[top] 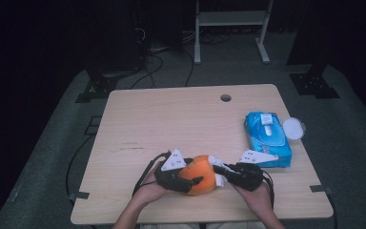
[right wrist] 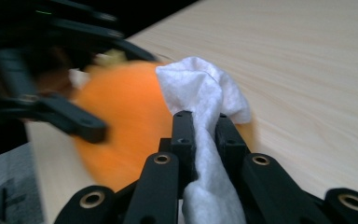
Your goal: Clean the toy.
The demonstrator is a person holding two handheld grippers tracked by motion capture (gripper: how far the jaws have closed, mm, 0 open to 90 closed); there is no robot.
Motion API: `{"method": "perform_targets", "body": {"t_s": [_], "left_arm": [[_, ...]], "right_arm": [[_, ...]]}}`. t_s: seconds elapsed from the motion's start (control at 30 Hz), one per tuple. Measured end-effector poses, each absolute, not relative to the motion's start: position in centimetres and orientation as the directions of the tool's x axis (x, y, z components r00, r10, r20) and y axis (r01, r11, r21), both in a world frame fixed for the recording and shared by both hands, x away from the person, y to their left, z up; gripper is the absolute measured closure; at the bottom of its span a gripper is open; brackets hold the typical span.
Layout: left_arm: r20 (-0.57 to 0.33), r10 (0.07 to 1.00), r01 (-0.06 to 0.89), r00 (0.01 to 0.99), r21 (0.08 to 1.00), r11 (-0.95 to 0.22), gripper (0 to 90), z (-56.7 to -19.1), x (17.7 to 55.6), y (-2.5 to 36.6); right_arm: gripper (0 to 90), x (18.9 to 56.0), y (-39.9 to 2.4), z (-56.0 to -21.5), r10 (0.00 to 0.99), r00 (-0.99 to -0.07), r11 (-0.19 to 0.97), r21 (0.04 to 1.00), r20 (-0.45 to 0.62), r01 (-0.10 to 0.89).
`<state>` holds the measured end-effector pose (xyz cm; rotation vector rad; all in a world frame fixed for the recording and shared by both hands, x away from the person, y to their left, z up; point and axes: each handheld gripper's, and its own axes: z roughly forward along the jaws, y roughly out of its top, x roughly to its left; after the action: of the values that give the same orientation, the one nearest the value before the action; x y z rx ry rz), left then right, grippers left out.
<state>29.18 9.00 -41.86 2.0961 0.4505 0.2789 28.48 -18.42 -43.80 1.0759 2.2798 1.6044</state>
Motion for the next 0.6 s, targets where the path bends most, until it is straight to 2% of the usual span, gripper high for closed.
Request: {"method": "perform_targets", "body": {"t_s": [0.07,0.13,0.3,0.4,0.53,0.6], "left_arm": [[0.007,0.424,0.218,0.906,0.850,-0.479,31.4,-41.9,29.3,9.4],[-0.006,0.430,0.228,0.903,0.856,-0.465,31.4,-42.1,29.4,9.6],[-0.015,0.436,0.235,0.900,0.860,-0.454,31.4,-42.3,29.7,9.8],[-0.015,0.427,0.230,0.904,0.859,-0.457,31.4,-42.3,29.6,9.7],[0.005,0.402,0.204,0.916,0.857,-0.474,31.7,-42.3,29.3,9.4],[0.018,0.390,0.189,0.921,0.855,-0.484,31.8,-42.3,29.1,9.2]], "right_arm": [[80.1,29.0,-19.1,-44.4,0.664,-0.690,0.155,0.850,0.288,0.504],[80.1,29.0,-19.3,-44.7,0.658,-0.686,0.143,0.843,0.311,0.519],[79.8,27.8,-17.3,-42.7,0.592,-0.759,0.158,0.884,0.271,0.439],[79.8,27.8,-17.1,-42.7,0.597,-0.763,0.178,0.886,0.249,0.429],[79.8,29.1,-18.8,-44.2,0.650,-0.690,0.129,0.849,0.318,0.513],[79.9,29.1,-18.8,-44.2,0.647,-0.692,0.128,0.850,0.319,0.512]]}}
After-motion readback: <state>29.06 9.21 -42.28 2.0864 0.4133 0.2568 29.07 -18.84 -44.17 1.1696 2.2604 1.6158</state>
